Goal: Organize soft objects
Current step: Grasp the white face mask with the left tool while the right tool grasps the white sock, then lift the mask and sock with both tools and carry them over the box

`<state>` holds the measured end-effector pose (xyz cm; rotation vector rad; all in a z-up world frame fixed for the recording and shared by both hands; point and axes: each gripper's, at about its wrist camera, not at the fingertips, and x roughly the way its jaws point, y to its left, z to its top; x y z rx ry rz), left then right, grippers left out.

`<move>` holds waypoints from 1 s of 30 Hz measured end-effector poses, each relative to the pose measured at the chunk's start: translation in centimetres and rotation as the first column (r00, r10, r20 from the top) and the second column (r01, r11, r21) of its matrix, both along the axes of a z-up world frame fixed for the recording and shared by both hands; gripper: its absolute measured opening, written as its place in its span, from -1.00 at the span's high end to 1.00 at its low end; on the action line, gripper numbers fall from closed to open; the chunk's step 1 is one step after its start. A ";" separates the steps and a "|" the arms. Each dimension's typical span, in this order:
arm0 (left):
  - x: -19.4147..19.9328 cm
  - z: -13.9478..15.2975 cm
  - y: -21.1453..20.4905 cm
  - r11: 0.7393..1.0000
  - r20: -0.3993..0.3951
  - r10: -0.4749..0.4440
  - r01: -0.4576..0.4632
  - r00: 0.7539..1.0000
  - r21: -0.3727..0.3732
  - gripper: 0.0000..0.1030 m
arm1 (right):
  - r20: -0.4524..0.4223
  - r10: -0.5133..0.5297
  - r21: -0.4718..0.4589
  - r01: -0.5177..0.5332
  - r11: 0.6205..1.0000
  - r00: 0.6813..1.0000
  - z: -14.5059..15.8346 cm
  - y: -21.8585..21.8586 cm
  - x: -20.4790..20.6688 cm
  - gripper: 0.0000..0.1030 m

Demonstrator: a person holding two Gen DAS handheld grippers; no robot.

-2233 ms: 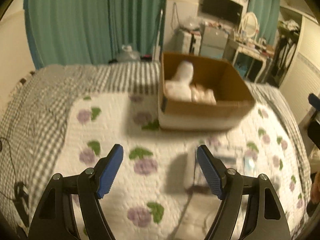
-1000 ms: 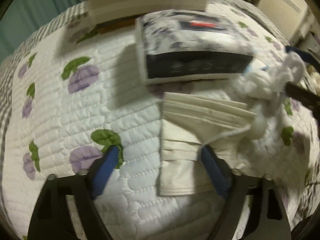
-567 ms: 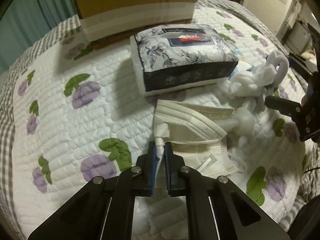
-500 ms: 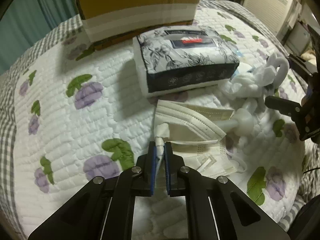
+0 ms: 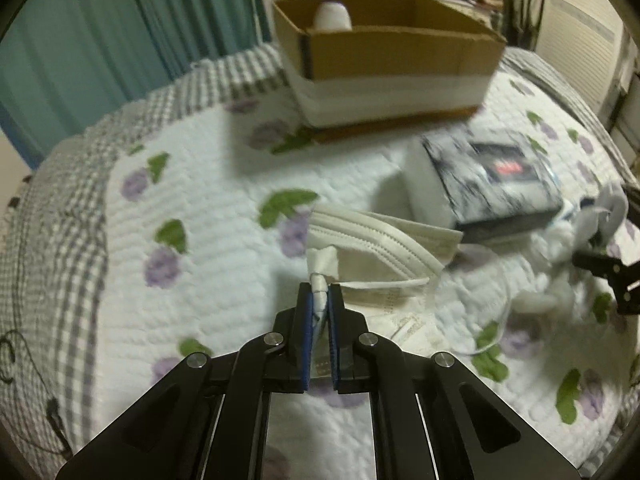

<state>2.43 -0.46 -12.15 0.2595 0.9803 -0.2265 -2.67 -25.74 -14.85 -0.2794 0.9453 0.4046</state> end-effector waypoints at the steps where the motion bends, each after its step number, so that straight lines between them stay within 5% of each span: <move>1: 0.1 0.3 0.2 1.000 0.018 0.003 -0.003 1.000 0.005 0.88 | 0.003 0.000 -0.003 0.000 1.000 1.000 0.0 0.1 -0.1 -0.20; 2: 0.2 0.5 0.3 1.000 0.036 0.004 -0.004 0.999 0.012 0.88 | 0.009 0.000 -0.006 0.000 1.000 1.000 0.1 0.2 -0.2 -0.11; 4: 0.6 1.0 0.3 1.000 0.061 -0.003 0.001 0.998 0.026 0.88 | 0.018 0.005 -0.022 -0.004 1.000 1.000 0.3 0.7 -0.3 0.38; 23: 1.7 4.7 1.0 0.998 0.126 0.051 -0.045 0.991 -0.051 0.88 | -0.021 -0.039 -0.030 0.038 0.999 0.999 0.5 -1.3 -1.9 0.43; 30: 1.8 6.2 0.9 0.996 0.158 0.061 -0.050 0.986 -0.070 0.88 | 0.054 -0.007 -0.014 0.007 1.000 0.999 3.1 -0.3 -2.2 0.47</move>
